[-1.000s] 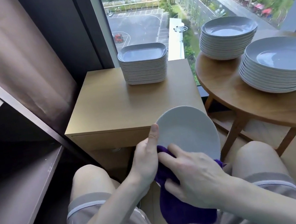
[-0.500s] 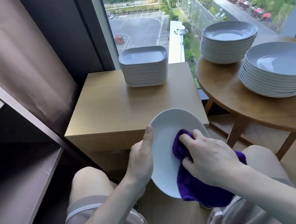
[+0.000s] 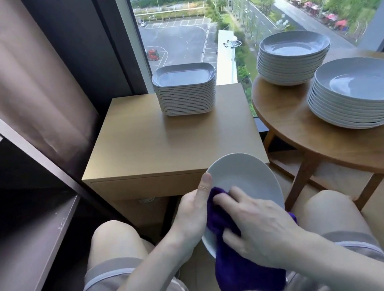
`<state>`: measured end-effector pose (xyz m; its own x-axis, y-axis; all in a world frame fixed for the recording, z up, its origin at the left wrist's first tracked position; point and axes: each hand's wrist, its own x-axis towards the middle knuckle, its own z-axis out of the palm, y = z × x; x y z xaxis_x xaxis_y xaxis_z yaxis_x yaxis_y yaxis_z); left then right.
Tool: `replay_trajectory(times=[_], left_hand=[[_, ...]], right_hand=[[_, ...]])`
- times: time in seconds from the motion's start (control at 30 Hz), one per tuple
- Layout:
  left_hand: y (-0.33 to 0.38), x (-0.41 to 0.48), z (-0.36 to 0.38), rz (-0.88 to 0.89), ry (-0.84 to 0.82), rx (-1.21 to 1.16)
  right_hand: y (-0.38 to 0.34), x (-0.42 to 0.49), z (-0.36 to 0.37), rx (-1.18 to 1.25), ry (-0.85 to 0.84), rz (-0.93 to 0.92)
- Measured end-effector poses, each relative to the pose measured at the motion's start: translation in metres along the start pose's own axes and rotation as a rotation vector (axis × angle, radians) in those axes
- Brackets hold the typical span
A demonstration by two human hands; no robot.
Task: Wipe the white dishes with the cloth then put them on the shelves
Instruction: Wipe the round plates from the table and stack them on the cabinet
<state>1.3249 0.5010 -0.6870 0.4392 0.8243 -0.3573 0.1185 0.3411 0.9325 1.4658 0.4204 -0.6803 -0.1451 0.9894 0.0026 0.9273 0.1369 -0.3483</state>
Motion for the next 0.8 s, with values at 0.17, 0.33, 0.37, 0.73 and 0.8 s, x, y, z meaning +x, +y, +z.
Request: replay_trajectory(times=[0.17, 0.33, 0.37, 0.73, 0.8], left_hand=[[-0.002, 0.000, -0.001, -0.035, 0.005, -0.035], [-0.002, 0.005, -0.008, -0.039, 0.059, -0.057], [-0.001, 0.005, -0.011, -0.041, 0.078, -0.073], [-0.013, 0.035, -0.042, -0.124, 0.135, -0.378], [-0.016, 0.042, -0.045, -0.108, 0.144, -0.385]], right_hand=[[0.043, 0.017, -0.016, -0.144, 0.078, 0.214], [0.062, 0.015, -0.017, -0.181, -0.022, 0.279], [0.061, 0.015, -0.016, -0.159, -0.046, 0.271], [0.057, 0.019, -0.023, 0.073, 0.241, 0.220], [0.058, 0.019, -0.024, 0.093, 0.275, 0.230]])
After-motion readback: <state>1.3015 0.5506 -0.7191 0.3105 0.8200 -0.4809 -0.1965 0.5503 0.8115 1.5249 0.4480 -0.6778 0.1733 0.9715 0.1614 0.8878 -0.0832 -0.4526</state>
